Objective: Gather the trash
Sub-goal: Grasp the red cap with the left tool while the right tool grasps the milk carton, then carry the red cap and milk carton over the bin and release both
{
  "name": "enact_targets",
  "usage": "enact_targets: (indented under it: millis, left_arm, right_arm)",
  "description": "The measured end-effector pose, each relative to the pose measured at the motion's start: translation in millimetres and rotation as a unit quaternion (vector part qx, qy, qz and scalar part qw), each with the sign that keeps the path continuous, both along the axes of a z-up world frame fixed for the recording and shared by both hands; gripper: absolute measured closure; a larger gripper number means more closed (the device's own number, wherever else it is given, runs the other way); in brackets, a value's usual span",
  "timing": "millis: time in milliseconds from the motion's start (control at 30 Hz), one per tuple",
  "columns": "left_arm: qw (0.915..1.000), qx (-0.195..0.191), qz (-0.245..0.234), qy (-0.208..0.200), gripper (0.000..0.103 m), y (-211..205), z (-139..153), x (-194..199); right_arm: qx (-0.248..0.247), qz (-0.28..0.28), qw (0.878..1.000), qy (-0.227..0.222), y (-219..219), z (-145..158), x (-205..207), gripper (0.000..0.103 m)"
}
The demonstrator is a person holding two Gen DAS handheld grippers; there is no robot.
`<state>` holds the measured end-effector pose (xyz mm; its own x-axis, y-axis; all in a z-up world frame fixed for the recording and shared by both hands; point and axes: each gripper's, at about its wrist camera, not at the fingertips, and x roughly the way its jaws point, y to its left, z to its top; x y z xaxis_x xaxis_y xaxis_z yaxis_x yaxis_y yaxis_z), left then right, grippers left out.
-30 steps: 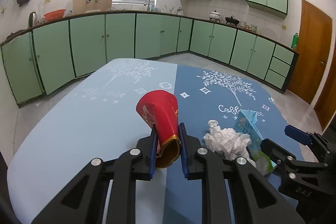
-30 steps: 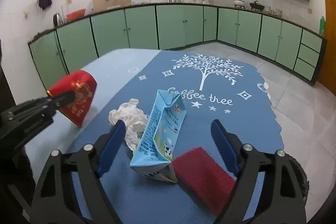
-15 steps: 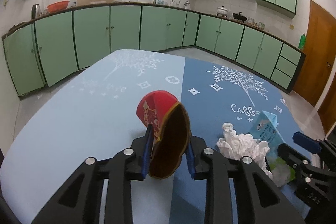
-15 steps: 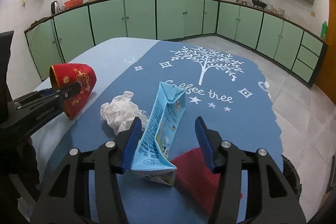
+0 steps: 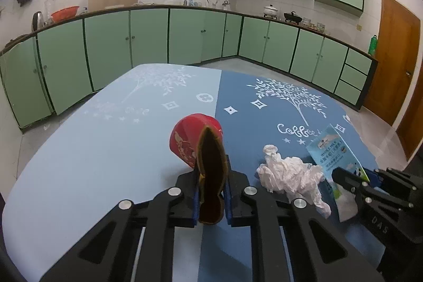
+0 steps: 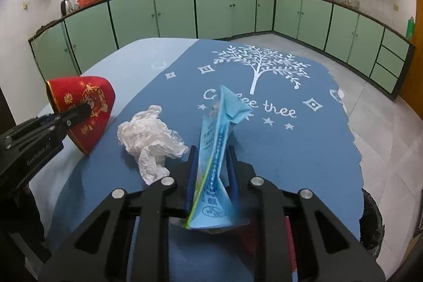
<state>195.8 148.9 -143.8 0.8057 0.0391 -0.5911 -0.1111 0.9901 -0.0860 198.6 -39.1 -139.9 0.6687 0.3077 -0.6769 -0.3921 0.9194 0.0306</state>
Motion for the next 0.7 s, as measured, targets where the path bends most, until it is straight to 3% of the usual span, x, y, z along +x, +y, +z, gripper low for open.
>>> enact_targets:
  millis: [100,700]
  left_arm:
    - [1.0,-0.002,-0.004,-0.003,0.09,-2.4,3.3,-3.6]
    - [0.9969,-0.006,-0.054,-0.057,0.09,-40.7,53.9,-36.9]
  right_arm:
    - [0.015,0.007,1.0,-0.014,-2.4,11.5,-5.5,0.091]
    - [0.066,0.002,0.995,-0.074,-27.7,69.9,-36.1,0.092]
